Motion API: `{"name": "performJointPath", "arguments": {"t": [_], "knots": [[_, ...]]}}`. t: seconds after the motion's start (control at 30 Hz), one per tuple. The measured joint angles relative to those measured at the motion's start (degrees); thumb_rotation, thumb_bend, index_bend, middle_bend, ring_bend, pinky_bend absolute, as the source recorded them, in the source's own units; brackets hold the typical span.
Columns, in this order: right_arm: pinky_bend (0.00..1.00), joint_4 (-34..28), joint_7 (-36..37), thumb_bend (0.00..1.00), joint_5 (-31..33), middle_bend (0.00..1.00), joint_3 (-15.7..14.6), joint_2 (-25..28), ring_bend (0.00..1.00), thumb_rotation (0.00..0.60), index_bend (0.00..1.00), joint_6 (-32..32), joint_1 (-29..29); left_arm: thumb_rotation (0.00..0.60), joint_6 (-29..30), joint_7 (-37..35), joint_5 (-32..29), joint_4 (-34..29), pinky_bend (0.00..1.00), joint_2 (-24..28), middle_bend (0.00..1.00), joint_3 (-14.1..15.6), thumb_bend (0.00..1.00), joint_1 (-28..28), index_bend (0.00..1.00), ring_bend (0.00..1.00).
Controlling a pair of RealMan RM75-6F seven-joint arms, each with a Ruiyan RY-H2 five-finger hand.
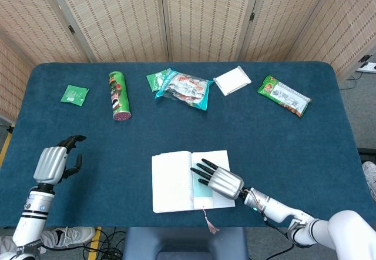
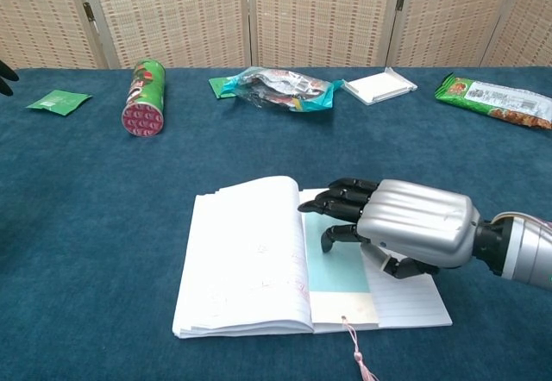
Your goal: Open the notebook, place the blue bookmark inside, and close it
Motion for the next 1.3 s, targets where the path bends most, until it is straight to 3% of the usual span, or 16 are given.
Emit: {"name": "performJointPath", "arguments": {"t": [0.5, 0.9, 1.0, 1.2, 1.3], "knots": [[0.00, -5.7, -0.9, 0.80, -2.2, 0.00, -0.4, 3.7, 0.00, 0.600, 0.29, 4.4, -0.5, 0.600, 0.1, 0.4, 0.0, -0.4, 0.67, 0.0, 0.31, -0.2, 0.58, -0.1, 0.26, 0.38], [0.00, -4.1, -0.7, 0.79, 1.6, 0.00, 1.5, 6.2, 0.00, 0.600, 0.29, 4.1, -2.1, 0.600, 0.5, 0.2, 0.2, -0.5, 0.67, 0.3, 0.31, -0.1, 0.58, 0.2, 0.26, 0.38], [0.00, -4.4, -0.5, 0.73, 2.9, 0.00, 2.5, 7.5, 0.00, 0.600, 0.29, 5.0, -2.8, 0.600, 0.6, 0.1, 0.4, -0.4, 0.67, 0.3, 0.31, -0.1, 0.58, 0.2, 0.26, 0.38], [0.00, -7.0, -1.6, 0.42, 4.6, 0.00, 3.9, 11.0, 0.00, 0.600, 0.27, 6.5, -4.2, 0.600, 0.9, -0.3, 1.4, 0.1, 0.67, 0.1, 0.31, -0.1, 0.58, 0.1, 0.26, 0.38], [0.00, -9.2, -2.7, 0.34, 5.2, 0.00, 4.6, 13.2, 0.00, 0.600, 0.25, 7.7, -4.9, 0.600, 1.0, -0.9, 3.3, 0.8, 0.67, -0.1, 0.31, 0.3, 0.58, -0.1, 0.26, 0.38]]}}
